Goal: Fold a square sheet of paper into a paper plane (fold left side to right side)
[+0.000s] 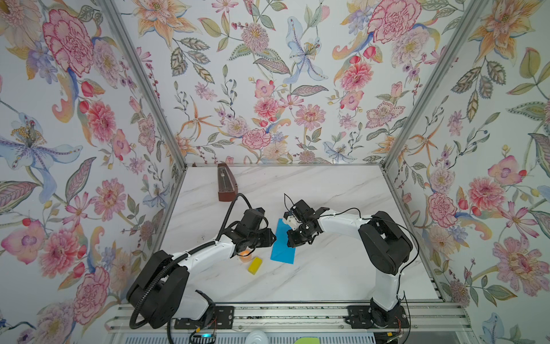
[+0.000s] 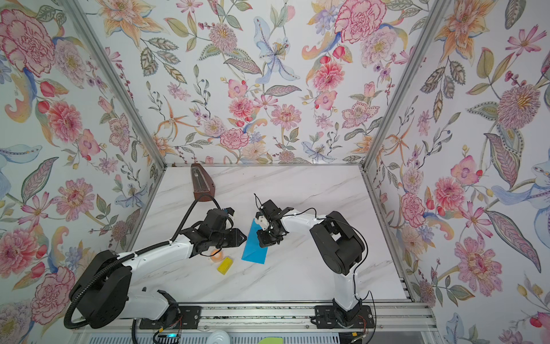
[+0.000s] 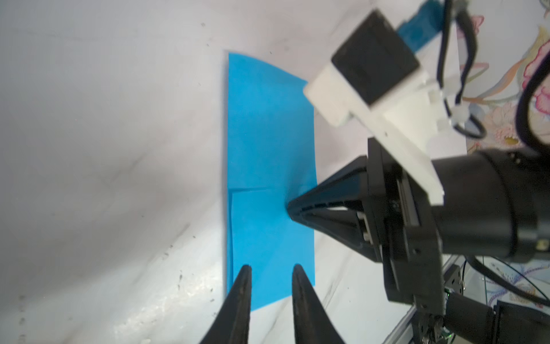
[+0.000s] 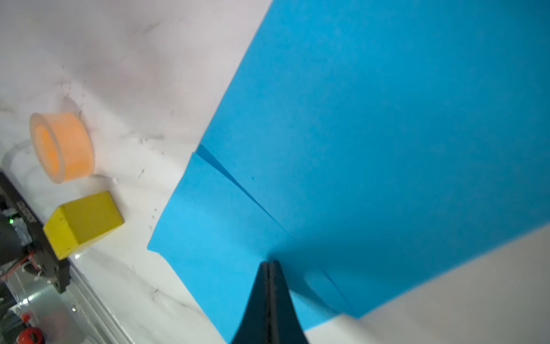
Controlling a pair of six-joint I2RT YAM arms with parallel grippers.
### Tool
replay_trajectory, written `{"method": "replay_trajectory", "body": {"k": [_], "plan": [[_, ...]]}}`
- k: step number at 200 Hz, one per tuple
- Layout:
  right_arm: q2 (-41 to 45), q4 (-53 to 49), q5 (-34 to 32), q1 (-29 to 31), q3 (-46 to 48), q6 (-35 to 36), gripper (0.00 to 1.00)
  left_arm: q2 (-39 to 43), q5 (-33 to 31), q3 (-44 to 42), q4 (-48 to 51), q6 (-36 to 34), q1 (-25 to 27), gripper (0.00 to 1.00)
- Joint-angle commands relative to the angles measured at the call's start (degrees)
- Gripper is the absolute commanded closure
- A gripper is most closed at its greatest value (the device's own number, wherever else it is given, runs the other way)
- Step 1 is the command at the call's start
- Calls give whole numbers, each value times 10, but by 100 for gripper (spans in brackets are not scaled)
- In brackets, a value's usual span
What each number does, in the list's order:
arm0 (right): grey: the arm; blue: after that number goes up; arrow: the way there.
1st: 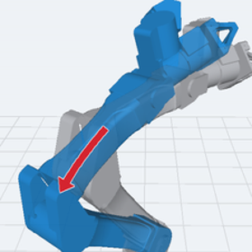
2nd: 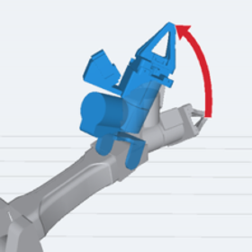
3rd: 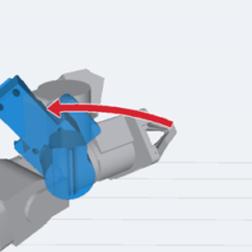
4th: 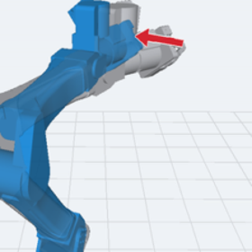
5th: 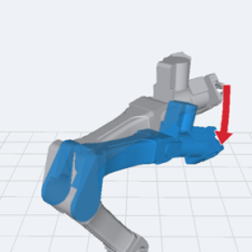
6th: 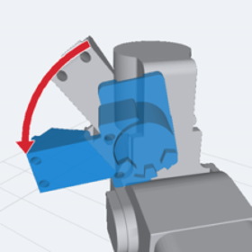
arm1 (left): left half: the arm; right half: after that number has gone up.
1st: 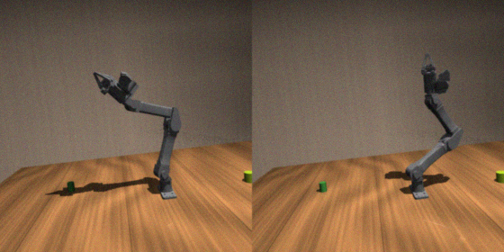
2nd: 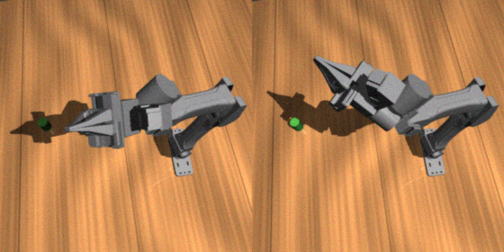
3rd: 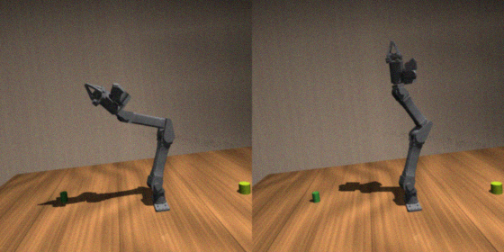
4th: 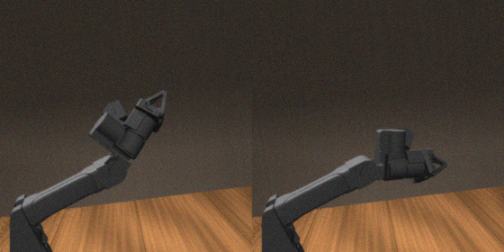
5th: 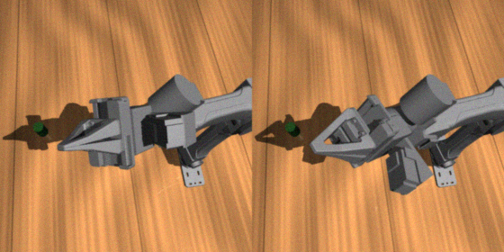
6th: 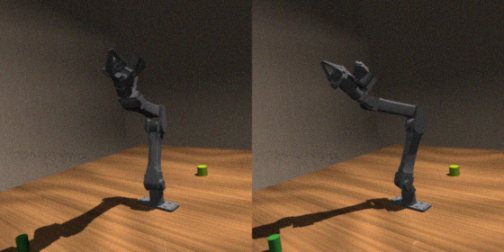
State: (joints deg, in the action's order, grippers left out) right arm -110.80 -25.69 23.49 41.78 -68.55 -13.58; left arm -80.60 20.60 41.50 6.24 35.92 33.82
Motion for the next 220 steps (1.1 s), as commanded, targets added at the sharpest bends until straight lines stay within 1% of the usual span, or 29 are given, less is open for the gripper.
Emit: {"method": "replay_trajectory", "body": {"k": [1, 18, 41, 64, 79, 134, 180, 201, 220], "plan": [[-27, -32, 23, 7, 5, 70, 95, -38, 31, -3, -51, 2, -30, 69], [-27, -31, 25, 0, 6, 71, 95, -80, 60, 11, -76, -3, -42, 66], [-26, -24, 30, -6, 8, 66, 95, -143, 83, 30, -97, -13, -52, 63], [-27, -15, 41, -12, 12, 57, 95, -185, 102, 41, -116, -18, -60, 61], [-25, -7, 44, -13, 14, 50, 95, -198, 115, 42, -123, -18, -61, 61], [-25, 15, 54, -25, 28, 24, 94, -188, 176, -9, -165, 1, -61, 62], [-20, 35, 61, -31, 43, 3, 94, -150, 198, -58, -187, 15, -60, 63], [-21, 40, 65, -33, 46, -5, 94, -140, 202, -69, -191, 18, -59, 65], [-20, 42, 66, -33, 47, -9, 94, -131, 204, -74, -190, 15, -59, 71]]}}
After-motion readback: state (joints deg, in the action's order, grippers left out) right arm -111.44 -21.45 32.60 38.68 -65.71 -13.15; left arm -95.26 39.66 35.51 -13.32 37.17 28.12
